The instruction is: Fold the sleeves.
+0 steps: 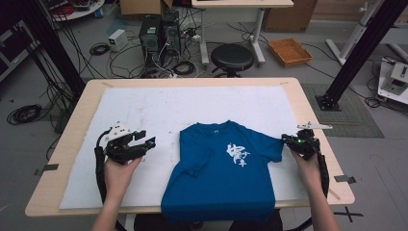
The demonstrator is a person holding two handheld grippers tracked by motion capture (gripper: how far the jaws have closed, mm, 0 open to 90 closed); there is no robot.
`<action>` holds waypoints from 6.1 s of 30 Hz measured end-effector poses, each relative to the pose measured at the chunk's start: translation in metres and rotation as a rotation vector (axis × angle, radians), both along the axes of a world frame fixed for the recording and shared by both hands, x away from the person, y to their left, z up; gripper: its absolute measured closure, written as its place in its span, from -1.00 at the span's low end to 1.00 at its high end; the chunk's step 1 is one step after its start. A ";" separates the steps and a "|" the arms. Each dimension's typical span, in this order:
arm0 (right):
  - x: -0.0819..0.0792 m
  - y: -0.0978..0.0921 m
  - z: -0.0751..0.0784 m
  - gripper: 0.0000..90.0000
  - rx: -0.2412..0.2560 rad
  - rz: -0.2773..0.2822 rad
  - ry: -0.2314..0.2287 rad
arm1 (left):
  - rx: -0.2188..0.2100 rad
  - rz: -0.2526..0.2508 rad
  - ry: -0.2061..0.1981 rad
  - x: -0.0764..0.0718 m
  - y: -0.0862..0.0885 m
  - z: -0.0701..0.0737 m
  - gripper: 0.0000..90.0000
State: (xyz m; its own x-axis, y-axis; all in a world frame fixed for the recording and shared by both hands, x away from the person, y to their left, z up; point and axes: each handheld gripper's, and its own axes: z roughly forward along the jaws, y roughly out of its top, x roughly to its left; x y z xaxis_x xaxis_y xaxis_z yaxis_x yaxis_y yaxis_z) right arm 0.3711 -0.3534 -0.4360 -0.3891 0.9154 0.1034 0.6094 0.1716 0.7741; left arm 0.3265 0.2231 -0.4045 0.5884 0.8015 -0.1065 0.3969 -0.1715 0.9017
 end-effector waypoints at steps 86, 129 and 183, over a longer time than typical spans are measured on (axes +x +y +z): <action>-0.013 0.169 0.003 0.98 -0.282 0.319 0.074 | 0.010 -0.088 0.081 0.008 -0.032 -0.011 0.06; -0.029 0.035 0.058 -0.17 0.078 0.058 -0.224 | 0.020 -0.146 0.139 0.002 -0.056 -0.017 0.11; -0.025 0.025 0.052 -0.20 0.083 0.026 -0.192 | 0.035 0.053 -0.031 0.007 -0.027 0.005 -0.09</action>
